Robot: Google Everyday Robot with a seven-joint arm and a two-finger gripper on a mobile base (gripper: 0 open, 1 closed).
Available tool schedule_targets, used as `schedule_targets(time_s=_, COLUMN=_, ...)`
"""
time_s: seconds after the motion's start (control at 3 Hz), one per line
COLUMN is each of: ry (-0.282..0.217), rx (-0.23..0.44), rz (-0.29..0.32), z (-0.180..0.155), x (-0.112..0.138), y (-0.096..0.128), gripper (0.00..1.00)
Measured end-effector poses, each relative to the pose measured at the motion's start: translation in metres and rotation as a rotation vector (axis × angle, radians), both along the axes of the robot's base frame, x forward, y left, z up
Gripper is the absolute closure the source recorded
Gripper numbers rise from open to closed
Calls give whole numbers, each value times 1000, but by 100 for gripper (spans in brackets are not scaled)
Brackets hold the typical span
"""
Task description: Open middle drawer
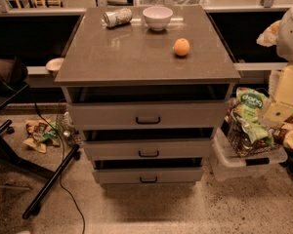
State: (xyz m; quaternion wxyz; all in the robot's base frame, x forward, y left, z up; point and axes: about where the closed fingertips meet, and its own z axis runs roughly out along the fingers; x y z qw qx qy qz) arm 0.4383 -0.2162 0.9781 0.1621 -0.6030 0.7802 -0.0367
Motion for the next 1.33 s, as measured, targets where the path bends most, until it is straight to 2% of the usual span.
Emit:
schedule_targets(time_s=0.33, ry=0, rx=0, rz=0, z=0, x=0, y=0, gripper=0)
schedule_targets(time_s=0.67, ry=1, rx=-27, rz=37, z=-30, x=4, y=11, gripper=0)
schedule_targets(time_s=1.0, ry=9, rx=-4, rz=100, z=-89, x=11, y=34, gripper=0)
schedule_targets(time_s=1.33, ry=22, rx=58, rz=141, z=-139, x=16, y=58, gripper=0)
